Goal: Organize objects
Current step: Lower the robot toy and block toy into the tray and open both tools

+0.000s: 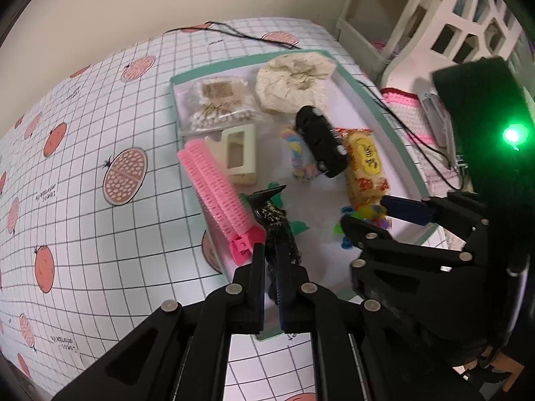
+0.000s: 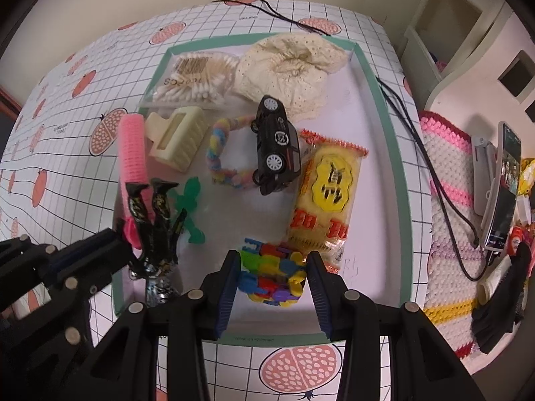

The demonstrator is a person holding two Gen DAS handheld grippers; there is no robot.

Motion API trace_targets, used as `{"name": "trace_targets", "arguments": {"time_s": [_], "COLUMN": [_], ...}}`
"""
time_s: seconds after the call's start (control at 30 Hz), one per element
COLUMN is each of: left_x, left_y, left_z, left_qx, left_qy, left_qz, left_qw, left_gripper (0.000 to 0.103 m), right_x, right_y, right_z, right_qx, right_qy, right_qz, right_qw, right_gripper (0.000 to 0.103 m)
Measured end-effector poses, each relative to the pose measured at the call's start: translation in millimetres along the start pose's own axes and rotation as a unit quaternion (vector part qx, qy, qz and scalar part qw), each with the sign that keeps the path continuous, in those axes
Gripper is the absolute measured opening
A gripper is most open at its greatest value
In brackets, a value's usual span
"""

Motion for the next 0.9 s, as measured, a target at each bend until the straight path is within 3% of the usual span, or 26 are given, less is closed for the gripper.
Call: {"name": "trace_targets", "arguments": {"time_s": [0.57,0.7,0.9], "left_x": [7.6,6.9,0.9], "left_y": [-11.1,-11.7,-21.5], "left_z": [8.1,7.1,4.1], "left_qx": [-0.027,-0.027,-0.046], "left_qy": [-0.017,-0.015,-0.002], "left_qz": [0.02,0.019,0.014], "left_qw": [0.9993,0.9994,0.9989], "left_gripper": [0.009,0.011,0.016], "right_x": [-5.6,-11.4,-16.4], "right_y": [-0.8,-2.8,-4.2], "right_z": [1.7,-0.4,-1.8], "right_qx": [0.001,0.002,0.004], "right_qy": [0.001,0.01,0.018], "right_qz": [-0.001,-0.005,-0.005], "right_qw": [1.0,1.0,1.0], "right_gripper": [0.046,0.052,0.052]}}
Point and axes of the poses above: each gripper's, at about its wrist camera, not at the fingertips, and x roughly the way its jaws point, y to its right, z to its underside, the point moved 10 cm from there along x, roughly the way its jaws point, and after that the axes turned 10 degrees about x, right-handed, at the moved point
